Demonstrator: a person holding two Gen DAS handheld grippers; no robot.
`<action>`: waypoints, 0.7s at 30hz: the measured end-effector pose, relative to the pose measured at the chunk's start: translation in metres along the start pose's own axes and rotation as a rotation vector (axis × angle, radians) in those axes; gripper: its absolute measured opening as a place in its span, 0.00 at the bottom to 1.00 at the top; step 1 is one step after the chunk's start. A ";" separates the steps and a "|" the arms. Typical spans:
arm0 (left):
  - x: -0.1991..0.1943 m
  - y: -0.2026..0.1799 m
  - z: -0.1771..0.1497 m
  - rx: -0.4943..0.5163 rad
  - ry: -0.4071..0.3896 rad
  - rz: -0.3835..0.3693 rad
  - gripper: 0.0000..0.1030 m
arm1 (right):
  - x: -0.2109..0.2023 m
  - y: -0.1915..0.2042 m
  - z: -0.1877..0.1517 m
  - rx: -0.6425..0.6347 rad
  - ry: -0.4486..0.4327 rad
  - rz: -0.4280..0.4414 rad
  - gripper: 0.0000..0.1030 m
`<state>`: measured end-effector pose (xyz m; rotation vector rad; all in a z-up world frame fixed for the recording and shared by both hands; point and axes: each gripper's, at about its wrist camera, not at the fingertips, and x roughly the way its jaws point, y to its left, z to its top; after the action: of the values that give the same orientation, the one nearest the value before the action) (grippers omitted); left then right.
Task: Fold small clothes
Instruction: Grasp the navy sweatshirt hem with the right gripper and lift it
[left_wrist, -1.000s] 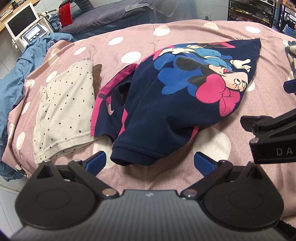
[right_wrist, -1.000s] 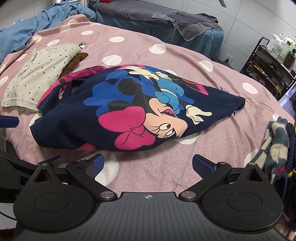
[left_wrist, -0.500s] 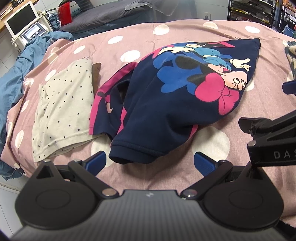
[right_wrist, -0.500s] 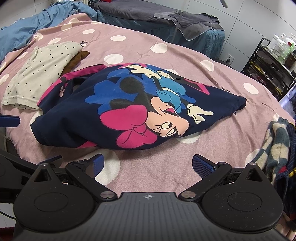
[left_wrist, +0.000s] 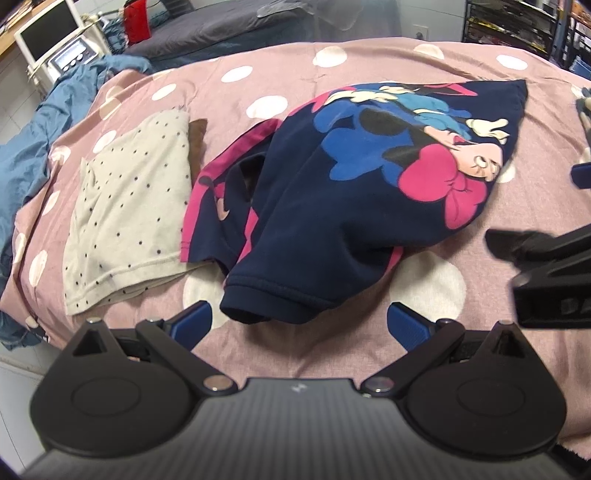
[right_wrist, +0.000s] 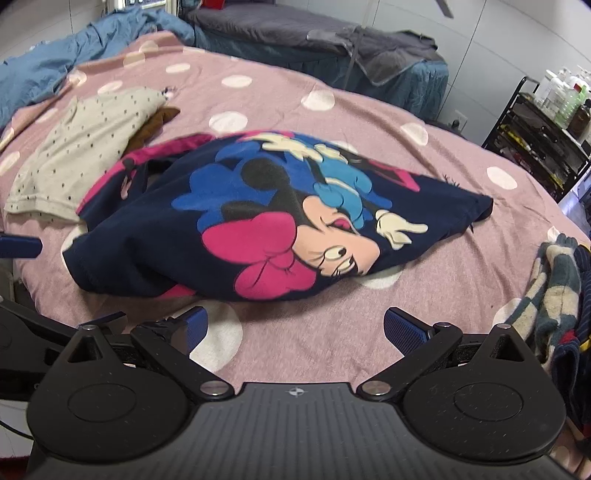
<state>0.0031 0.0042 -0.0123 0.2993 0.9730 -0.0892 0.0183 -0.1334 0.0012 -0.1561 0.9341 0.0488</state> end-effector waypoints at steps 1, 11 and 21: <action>0.002 0.004 -0.002 -0.015 0.005 -0.007 1.00 | -0.002 -0.003 -0.002 0.010 -0.026 0.013 1.00; 0.018 0.075 -0.042 -0.292 -0.152 -0.104 1.00 | 0.000 -0.016 -0.024 0.062 -0.146 0.194 1.00; 0.021 0.105 -0.058 -0.322 -0.051 0.108 1.00 | 0.014 0.085 0.016 -0.253 -0.187 0.378 1.00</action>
<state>-0.0094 0.1230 -0.0383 0.0524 0.9026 0.1565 0.0302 -0.0470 -0.0098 -0.2030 0.7581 0.5243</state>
